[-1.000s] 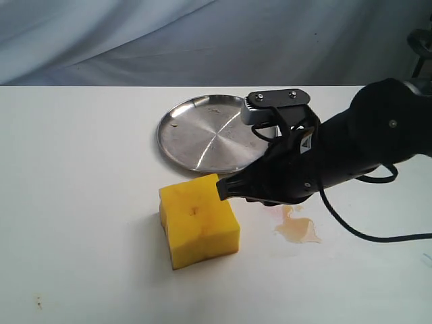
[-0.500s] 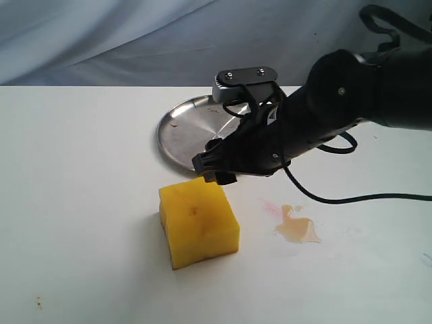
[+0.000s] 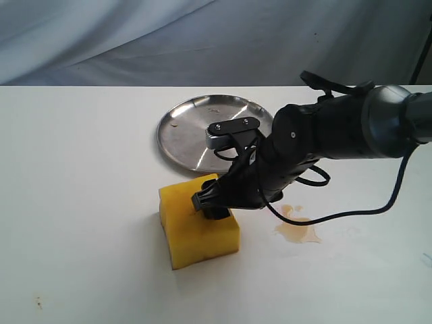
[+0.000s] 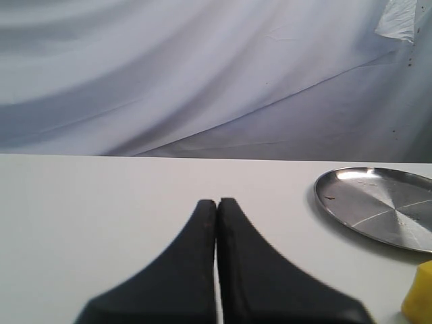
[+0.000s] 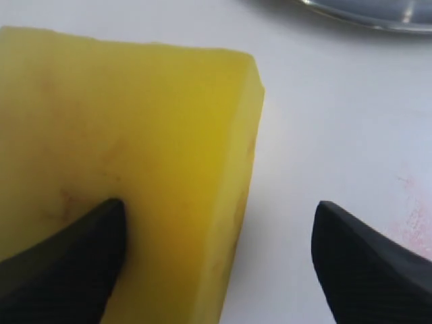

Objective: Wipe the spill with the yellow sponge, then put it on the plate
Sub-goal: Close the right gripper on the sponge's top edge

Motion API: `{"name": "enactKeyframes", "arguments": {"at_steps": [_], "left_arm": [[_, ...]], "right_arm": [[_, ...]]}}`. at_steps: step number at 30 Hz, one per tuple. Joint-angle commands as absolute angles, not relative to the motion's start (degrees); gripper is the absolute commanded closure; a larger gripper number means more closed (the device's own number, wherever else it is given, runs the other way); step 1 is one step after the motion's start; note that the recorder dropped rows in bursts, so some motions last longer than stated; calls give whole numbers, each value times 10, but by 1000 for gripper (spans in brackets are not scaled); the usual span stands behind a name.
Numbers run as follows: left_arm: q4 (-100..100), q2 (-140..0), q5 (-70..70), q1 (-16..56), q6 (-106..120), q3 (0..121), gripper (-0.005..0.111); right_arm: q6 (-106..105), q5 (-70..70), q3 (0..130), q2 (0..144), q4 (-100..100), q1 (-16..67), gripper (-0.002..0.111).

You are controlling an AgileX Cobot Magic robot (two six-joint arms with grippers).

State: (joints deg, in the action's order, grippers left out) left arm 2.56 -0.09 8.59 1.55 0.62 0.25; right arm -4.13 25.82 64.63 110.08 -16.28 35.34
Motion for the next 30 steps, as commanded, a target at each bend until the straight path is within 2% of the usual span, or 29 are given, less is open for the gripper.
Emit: {"name": "enactKeyframes", "arguments": {"at_steps": [1, 3, 6, 10, 13, 22, 30], "left_arm": [[25, 0, 84, 16, 6, 0, 105], [25, 0, 84, 16, 6, 0, 105], [25, 0, 84, 16, 6, 0, 105], [25, 0, 84, 16, 5, 0, 105], [25, 0, 84, 16, 5, 0, 105], [25, 0, 84, 16, 6, 0, 105], [25, 0, 84, 16, 5, 0, 105]], "right_arm": [[-50, 248, 648, 1104, -169, 354, 38], [-60, 247, 648, 1103, -185, 354, 40], [-72, 246, 648, 1104, -206, 354, 48], [-72, 246, 648, 1104, -211, 354, 78], [-72, 244, 648, 1104, -211, 354, 108], [-57, 277, 635, 1028, -174, 350, 108], [-20, 274, 561, 953, -134, 276, 108]]}}
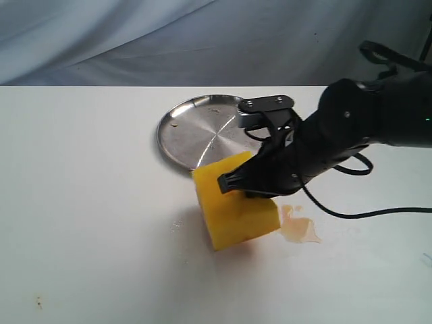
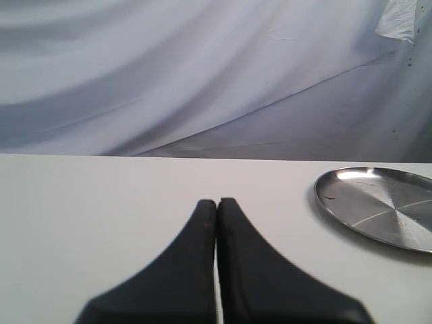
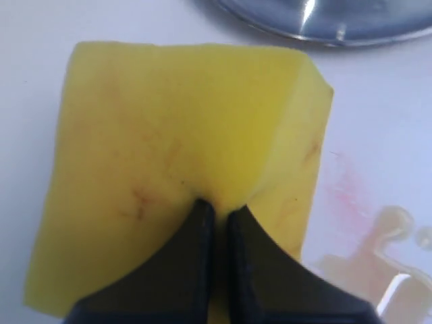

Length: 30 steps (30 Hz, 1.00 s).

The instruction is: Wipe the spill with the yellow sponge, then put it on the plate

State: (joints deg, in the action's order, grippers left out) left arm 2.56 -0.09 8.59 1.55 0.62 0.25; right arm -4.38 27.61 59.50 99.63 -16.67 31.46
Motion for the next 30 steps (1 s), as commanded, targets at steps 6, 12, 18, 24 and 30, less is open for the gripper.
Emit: {"name": "enactKeyframes", "arguments": {"at_steps": [6, 12, 18, 24, 30], "left_arm": [[25, 0, 84, 16, 5, 0, 105], [25, 0, 84, 16, 6, 0, 105], [25, 0, 84, 16, 6, 0, 105], [25, 0, 84, 16, 5, 0, 105], [25, 0, 84, 16, 5, 0, 105]], "right_arm": [[-6, 295, 516, 895, -89, 204, 108], [47, 254, 458, 889, -85, 152, 108], [69, 189, 415, 889, -115, 145, 108], [81, 155, 388, 889, -131, 145, 108], [93, 135, 365, 889, -146, 145, 108]]}}
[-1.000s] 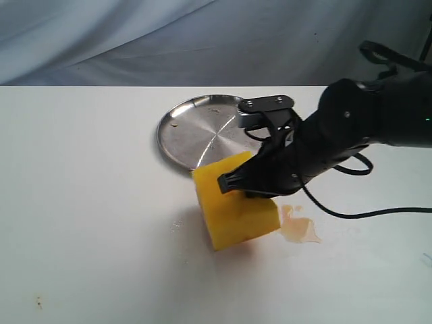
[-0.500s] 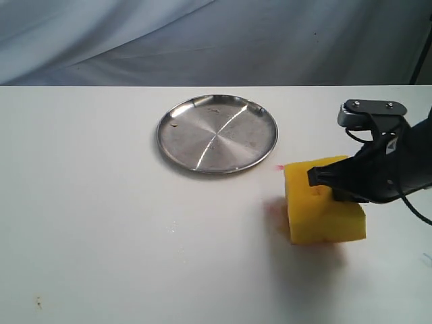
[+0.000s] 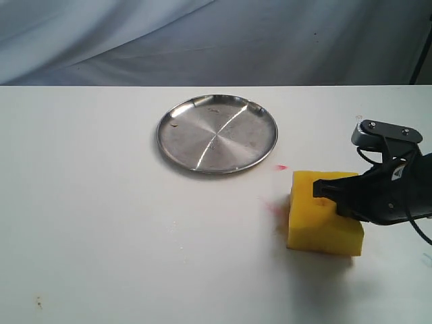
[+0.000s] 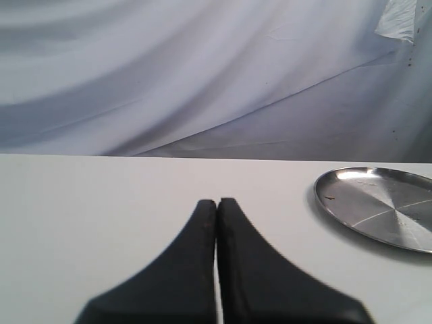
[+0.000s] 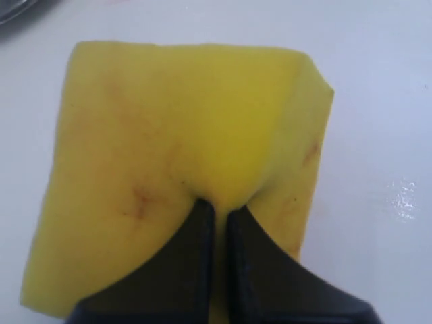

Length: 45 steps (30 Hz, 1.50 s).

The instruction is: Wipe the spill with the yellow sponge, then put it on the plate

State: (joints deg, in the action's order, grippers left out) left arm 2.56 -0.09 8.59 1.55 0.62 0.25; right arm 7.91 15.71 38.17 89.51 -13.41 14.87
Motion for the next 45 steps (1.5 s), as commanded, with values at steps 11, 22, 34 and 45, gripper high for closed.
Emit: {"name": "enactKeyframes", "arguments": {"at_steps": [11, 22, 34, 45], "left_arm": [[25, 0, 84, 16, 5, 0, 105], [25, 0, 84, 16, 5, 0, 105], [25, 0, 84, 16, 6, 0, 105], [25, 0, 84, 16, 5, 0, 105]], "right_arm": [[95, 113, 343, 889, -154, 149, 108], [95, 113, 341, 897, -161, 177, 108], [95, 94, 341, 897, -181, 201, 108], [100, 45, 341, 959, -198, 262, 108]]}}
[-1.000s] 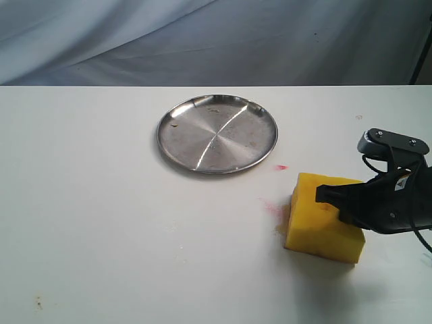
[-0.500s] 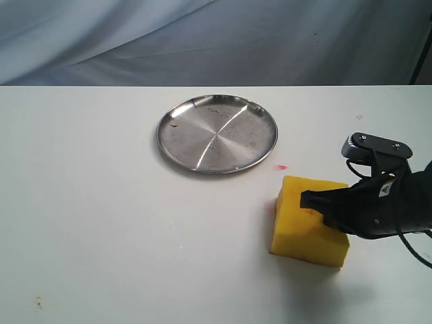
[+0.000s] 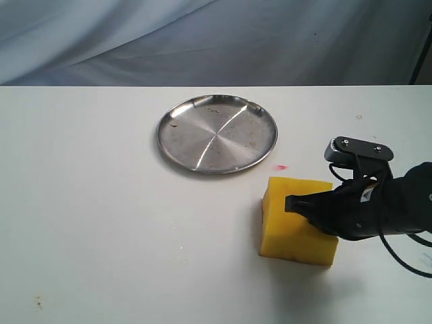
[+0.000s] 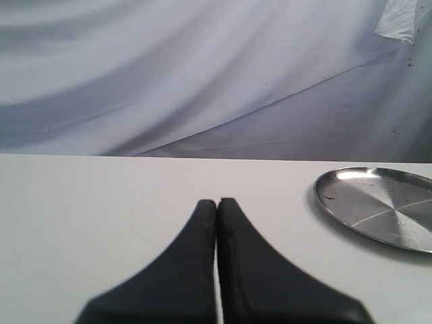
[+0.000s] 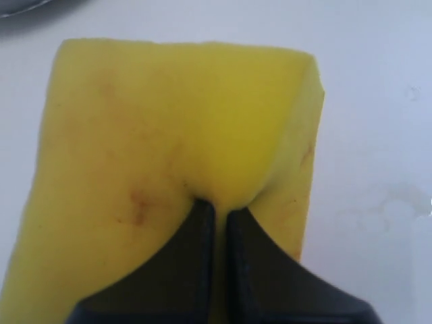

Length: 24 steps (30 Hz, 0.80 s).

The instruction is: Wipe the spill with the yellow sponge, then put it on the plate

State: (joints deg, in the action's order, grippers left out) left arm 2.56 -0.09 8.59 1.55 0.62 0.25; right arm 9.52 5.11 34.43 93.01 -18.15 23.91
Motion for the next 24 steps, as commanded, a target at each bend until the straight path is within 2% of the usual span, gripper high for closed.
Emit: {"name": "enactKeyframes", "arguments": {"at_steps": [1, 24], "left_arm": [[25, 0, 84, 16, 6, 0, 105], [25, 0, 84, 16, 7, 0, 105]], "right_arm": [[112, 32, 341, 962, -201, 269, 108], [159, 6, 342, 964, -195, 275, 108]]}}
